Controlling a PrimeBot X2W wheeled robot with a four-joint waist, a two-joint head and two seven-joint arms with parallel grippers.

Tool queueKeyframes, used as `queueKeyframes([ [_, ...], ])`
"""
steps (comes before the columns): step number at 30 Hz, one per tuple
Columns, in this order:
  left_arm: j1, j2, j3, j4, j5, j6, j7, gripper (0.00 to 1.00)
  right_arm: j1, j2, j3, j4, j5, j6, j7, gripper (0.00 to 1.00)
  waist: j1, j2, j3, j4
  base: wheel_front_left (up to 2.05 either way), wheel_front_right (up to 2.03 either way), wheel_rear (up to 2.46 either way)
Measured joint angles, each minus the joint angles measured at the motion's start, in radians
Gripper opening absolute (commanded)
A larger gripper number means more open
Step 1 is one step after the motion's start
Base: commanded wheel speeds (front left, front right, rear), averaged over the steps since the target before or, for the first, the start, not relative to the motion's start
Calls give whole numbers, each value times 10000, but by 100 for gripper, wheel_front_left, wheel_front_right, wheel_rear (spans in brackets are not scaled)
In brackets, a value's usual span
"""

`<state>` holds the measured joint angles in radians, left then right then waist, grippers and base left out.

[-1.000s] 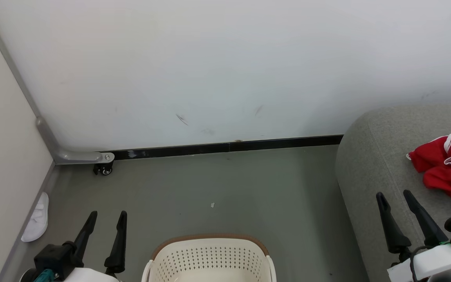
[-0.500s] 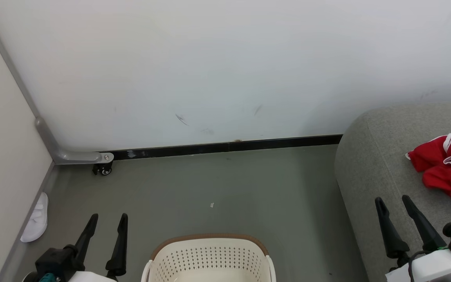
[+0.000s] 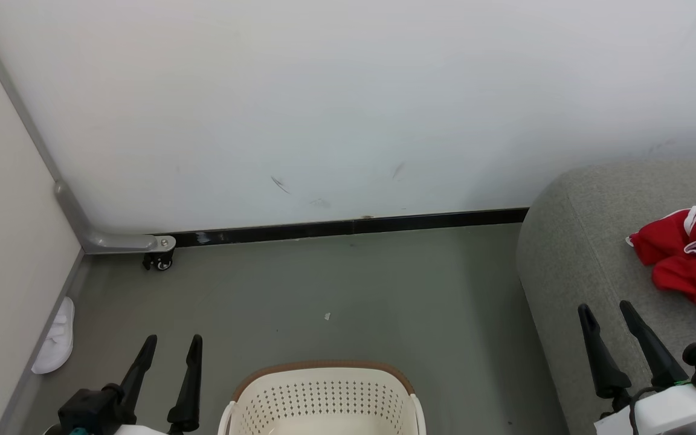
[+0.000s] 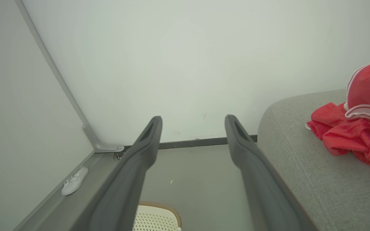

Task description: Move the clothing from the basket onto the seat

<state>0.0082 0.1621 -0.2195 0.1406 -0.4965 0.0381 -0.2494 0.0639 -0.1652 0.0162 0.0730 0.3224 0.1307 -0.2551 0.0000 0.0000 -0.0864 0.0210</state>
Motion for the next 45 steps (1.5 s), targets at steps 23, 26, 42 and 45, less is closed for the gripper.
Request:
queueKeyframes([
  [23,431,-412,213,742,-577,-245,301,0,393,397,59,662,709,2,150,0,0,0,10,-6,0,0,0],
  [26,427,-428,291,769,-1014,-251,416,0,381,418,15,688,1172,2,199,0,0,0,23,-9,0,0,0],
  [42,375,-621,775,897,-2685,-500,965,0,302,602,-161,894,3246,2,805,0,55,0,158,-47,0,0,0],
  [45,328,-635,859,907,-2966,-512,1087,0,288,633,-249,905,3649,0,926,0,84,0,178,-57,0,0,0],
])
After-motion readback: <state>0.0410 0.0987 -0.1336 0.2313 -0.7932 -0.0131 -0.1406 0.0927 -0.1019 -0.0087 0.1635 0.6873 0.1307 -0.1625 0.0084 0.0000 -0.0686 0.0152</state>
